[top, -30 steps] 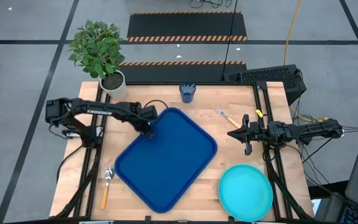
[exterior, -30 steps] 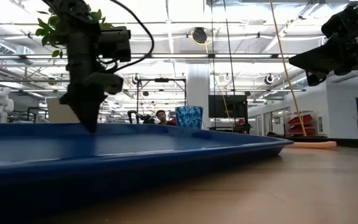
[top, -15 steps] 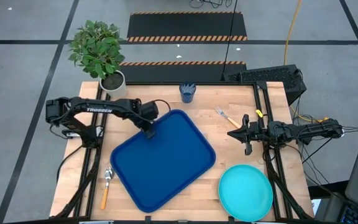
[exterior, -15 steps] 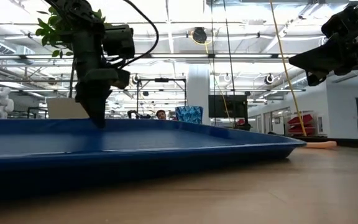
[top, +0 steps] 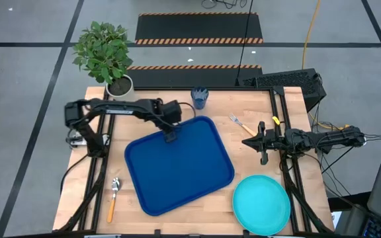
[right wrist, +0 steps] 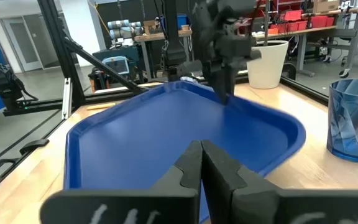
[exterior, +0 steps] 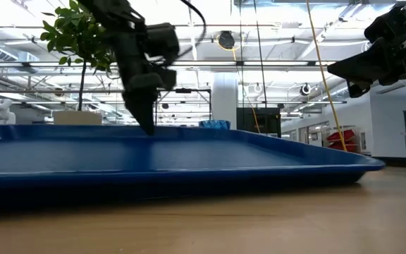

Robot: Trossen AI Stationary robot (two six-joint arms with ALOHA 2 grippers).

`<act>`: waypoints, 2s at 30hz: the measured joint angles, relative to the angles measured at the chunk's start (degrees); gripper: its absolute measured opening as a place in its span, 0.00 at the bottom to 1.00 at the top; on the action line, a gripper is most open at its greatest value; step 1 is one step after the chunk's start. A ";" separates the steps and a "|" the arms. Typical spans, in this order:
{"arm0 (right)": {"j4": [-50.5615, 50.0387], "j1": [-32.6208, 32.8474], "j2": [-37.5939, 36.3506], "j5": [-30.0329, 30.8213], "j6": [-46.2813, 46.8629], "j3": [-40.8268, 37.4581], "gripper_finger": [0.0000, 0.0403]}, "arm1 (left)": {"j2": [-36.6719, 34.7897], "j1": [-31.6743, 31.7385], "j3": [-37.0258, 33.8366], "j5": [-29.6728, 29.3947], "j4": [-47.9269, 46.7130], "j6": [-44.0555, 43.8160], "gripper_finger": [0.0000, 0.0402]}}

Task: Pick and place plate/cup/fork/spoon on tray
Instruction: Prepare the blue serving tray

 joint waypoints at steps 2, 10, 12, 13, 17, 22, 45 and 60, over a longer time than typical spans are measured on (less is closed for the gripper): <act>-0.02 0.01 0.00 -0.04 0.02 0.00 0.00 | 3.37 -0.04 2.37 0.54 -0.60 1.40 0.11; -0.02 0.00 0.00 -0.09 0.02 0.00 0.00 | 11.52 0.61 12.39 0.96 -3.83 8.98 0.11; -0.02 0.00 0.00 -0.09 0.06 -0.01 0.00 | 12.67 1.06 14.35 0.92 -4.53 10.75 0.11; -0.02 0.00 0.02 -0.09 0.30 0.00 0.00 | 13.03 1.29 15.08 0.91 -4.49 11.53 0.11; -0.04 -0.01 0.19 -0.11 1.39 0.00 0.00 | 14.37 2.26 16.98 0.80 -4.44 13.59 0.11; -0.04 -0.01 1.09 -0.11 1.51 0.00 0.00 | 15.02 3.52 17.11 0.83 -2.26 15.82 0.11; -0.02 -0.01 3.18 -0.15 1.03 0.00 0.00 | 17.08 3.54 19.76 0.91 -4.77 32.98 0.11; -0.09 0.03 3.32 -1.86 3.18 0.00 0.00 | 17.04 3.82 24.96 -2.49 -4.27 28.59 0.11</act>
